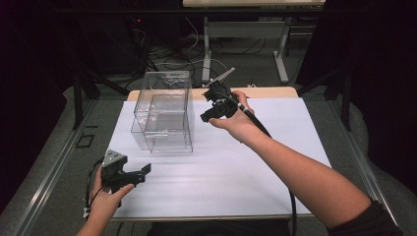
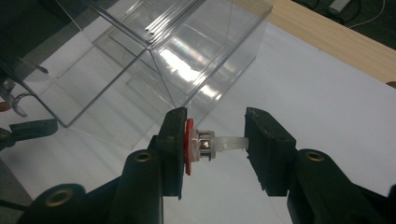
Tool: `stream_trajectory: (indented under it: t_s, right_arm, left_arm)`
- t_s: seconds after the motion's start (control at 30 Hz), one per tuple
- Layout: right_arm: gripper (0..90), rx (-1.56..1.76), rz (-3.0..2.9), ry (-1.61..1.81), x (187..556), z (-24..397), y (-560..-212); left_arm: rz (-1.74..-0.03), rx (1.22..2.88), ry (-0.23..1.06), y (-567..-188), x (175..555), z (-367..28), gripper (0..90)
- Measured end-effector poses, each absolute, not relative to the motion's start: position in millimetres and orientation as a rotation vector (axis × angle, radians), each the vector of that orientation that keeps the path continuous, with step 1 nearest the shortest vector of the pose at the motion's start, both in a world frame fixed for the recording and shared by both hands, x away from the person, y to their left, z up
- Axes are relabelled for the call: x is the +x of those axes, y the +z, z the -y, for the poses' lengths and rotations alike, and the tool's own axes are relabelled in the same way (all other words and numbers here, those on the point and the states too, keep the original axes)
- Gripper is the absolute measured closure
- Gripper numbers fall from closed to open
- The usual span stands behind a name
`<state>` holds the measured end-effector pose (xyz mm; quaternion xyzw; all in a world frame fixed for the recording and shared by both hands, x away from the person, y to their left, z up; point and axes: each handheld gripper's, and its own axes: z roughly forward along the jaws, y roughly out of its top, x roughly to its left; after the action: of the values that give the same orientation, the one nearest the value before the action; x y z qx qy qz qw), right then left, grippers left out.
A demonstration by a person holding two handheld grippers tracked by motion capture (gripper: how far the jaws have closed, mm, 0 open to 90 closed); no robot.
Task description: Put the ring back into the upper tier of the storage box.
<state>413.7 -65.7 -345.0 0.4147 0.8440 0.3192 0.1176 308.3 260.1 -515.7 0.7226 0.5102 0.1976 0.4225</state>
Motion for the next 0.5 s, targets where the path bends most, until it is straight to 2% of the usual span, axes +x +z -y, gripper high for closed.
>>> stream_trajectory:
  t_s: [0.5]
  right_arm:
    - [59.3, 1.172, -2.49, 1.025, 406.5, 50.4, -329.3]
  left_arm:
    - [-1.275, 1.811, 0.495, -515.5, 308.2, -260.2, 2.7]
